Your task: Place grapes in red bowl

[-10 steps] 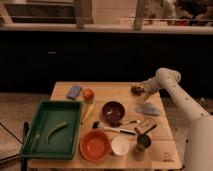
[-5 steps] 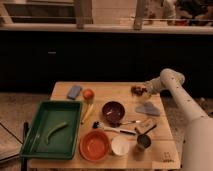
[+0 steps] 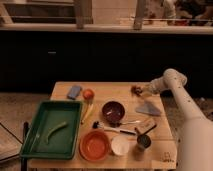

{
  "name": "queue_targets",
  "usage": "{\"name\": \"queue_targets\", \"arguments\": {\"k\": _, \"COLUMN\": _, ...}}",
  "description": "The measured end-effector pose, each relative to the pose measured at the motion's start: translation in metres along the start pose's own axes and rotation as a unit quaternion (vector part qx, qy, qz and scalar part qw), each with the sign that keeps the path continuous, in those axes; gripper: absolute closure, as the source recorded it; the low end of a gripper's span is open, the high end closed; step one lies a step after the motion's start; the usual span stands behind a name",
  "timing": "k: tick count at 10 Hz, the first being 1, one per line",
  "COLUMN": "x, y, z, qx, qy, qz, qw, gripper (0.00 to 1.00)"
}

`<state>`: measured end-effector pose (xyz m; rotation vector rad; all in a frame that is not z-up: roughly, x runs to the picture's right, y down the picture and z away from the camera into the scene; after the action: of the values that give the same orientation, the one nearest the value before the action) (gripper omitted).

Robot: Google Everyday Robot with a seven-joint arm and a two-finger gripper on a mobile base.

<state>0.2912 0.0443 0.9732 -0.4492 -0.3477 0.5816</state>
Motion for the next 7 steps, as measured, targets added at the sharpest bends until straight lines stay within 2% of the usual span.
{"name": "queue_targets", "arguments": {"k": 2, "x": 0.004, "y": 0.002, "z": 0.004, "qx": -0.008, "qy": -0.001, "qz": 0.004, "qw": 1.0, "gripper": 0.97}}
{"name": "queue_targets", "arguments": {"k": 3, "x": 0.006, "y": 0.003, "z": 0.004, "qx": -0.011, "qy": -0.002, "qz": 0.005, "qw": 0.9999, "gripper": 1.0}}
{"name": "queue_targets", "arguments": {"k": 5, "x": 0.007, "y": 0.006, "z": -0.001, "qx": -0.013, "qy": -0.005, "qz": -0.003, "qw": 0.9999, "gripper": 0.97}}
{"name": "queue_targets", "arguments": {"k": 6, "x": 0.004, "y": 0.008, "z": -0.005, "qx": -0.01, "qy": -0.007, "qz": -0.015, "qw": 0.9998, "gripper": 0.87}}
{"name": "queue_targets", "arguments": {"k": 7, "x": 0.002, "y": 0.009, "z": -0.007, "qx": -0.007, "qy": -0.008, "qz": -0.021, "qw": 0.9997, "gripper": 0.82}}
